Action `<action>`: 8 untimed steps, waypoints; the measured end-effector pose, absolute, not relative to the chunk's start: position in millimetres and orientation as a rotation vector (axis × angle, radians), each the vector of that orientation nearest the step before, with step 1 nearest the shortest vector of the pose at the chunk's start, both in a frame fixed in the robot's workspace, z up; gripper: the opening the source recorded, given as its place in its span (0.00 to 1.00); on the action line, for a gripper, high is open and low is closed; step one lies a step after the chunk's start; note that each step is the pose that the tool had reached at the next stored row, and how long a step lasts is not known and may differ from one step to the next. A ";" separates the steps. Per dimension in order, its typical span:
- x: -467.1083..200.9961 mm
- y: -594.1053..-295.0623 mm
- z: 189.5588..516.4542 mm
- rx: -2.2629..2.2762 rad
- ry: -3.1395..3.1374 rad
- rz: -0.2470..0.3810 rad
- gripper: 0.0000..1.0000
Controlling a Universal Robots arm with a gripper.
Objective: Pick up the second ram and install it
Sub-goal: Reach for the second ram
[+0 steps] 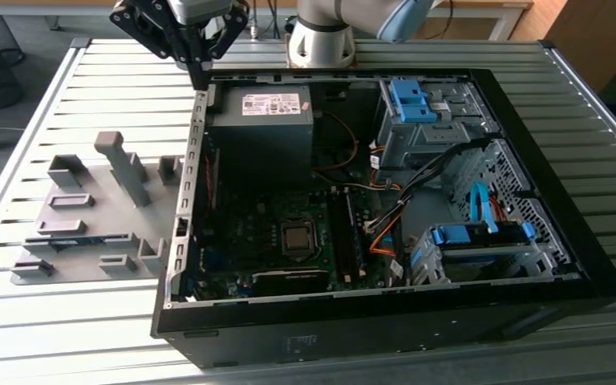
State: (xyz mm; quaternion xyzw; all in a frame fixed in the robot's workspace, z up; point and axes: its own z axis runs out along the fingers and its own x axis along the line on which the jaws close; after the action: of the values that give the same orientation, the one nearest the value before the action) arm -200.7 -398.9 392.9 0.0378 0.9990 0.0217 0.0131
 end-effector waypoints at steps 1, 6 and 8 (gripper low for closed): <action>-201.1 -398.9 392.9 0.118 3.112 0.068 0.10; -205.0 -398.9 392.9 0.118 3.113 0.068 0.10; -206.5 -399.0 392.9 0.118 3.113 0.068 0.10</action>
State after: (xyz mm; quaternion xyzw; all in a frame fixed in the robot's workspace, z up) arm -206.5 -399.0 392.9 0.0379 0.9990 0.0217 0.0130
